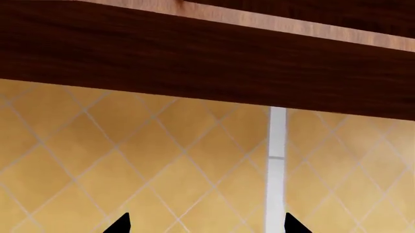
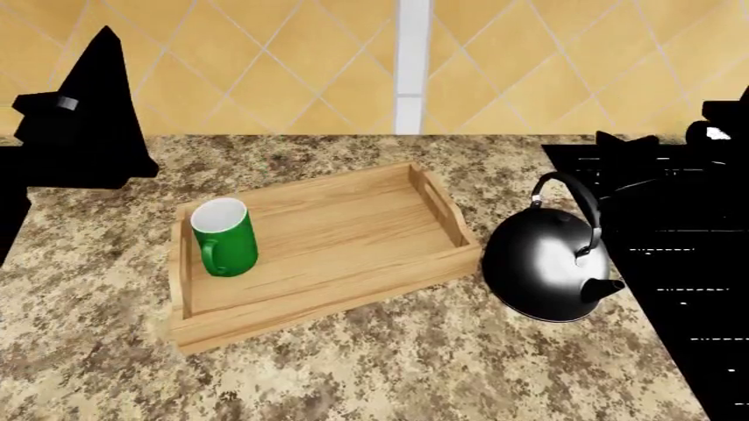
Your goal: Pick the kettle from the counter and place it on the tray. Then pick the mug from the cabinet and place it on the tray. Then close the cabinet doors.
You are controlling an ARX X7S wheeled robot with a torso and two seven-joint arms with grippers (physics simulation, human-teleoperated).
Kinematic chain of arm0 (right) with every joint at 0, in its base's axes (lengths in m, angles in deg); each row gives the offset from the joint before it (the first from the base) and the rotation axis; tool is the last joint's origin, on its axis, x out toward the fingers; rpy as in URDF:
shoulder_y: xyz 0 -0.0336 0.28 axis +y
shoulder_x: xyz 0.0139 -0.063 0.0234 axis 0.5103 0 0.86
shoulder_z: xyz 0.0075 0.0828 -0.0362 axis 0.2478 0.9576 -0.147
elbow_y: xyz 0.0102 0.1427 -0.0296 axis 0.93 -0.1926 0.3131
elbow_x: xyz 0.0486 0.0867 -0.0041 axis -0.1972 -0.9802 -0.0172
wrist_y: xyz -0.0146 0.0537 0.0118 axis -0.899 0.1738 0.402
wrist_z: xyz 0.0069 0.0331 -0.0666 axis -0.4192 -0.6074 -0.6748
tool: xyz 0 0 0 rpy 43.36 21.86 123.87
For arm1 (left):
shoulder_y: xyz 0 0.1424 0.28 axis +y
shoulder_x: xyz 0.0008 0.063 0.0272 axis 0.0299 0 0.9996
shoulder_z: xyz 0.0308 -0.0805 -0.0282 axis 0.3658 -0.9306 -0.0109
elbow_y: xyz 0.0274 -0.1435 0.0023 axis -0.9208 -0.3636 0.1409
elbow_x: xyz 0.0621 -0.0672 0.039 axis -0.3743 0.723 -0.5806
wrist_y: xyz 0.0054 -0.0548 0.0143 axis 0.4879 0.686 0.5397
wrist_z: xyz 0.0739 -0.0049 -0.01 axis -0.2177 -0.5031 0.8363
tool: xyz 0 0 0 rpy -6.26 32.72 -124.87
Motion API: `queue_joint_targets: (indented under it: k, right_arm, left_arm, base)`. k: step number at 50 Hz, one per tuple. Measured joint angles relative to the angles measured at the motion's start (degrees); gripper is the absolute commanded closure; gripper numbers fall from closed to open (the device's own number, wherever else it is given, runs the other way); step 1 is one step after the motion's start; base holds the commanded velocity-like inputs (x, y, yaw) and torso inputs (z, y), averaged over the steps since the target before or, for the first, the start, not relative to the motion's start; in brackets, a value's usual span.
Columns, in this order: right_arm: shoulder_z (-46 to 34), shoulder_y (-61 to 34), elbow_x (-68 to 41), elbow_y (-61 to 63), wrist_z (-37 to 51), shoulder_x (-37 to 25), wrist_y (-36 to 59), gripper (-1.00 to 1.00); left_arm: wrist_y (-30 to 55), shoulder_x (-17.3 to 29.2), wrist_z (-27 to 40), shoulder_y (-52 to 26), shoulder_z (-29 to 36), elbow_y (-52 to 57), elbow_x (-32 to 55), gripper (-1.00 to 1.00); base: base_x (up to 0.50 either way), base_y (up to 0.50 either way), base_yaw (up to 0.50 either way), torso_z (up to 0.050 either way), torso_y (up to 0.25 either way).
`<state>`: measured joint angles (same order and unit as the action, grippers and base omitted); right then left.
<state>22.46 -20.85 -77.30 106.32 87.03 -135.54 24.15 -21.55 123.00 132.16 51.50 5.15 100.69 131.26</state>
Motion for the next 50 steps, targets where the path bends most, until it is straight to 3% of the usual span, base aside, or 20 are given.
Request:
queue_joint_targets:
  k: [16, 50]
  right_arm:
    - [1.2, 9.2, 5.7, 0.4, -7.0, -1.0, -1.4, -1.00]
    - [-0.1, 20.0, 23.1, -7.6, -20.2, 3.2, -5.9, -1.00]
  left_arm:
    - [-0.4, -0.8, -1.0, 2.5, 0.2, -0.1, -2.0, -1.00]
    - [-1.0, -2.2, -3.0, 5.0, 0.8, -1.9, -5.1, -1.00]
  base:
    - [0.00, 0.00, 0.00, 0.000, 0.000]
    - [0.00, 0.00, 0.00, 0.000, 0.000]
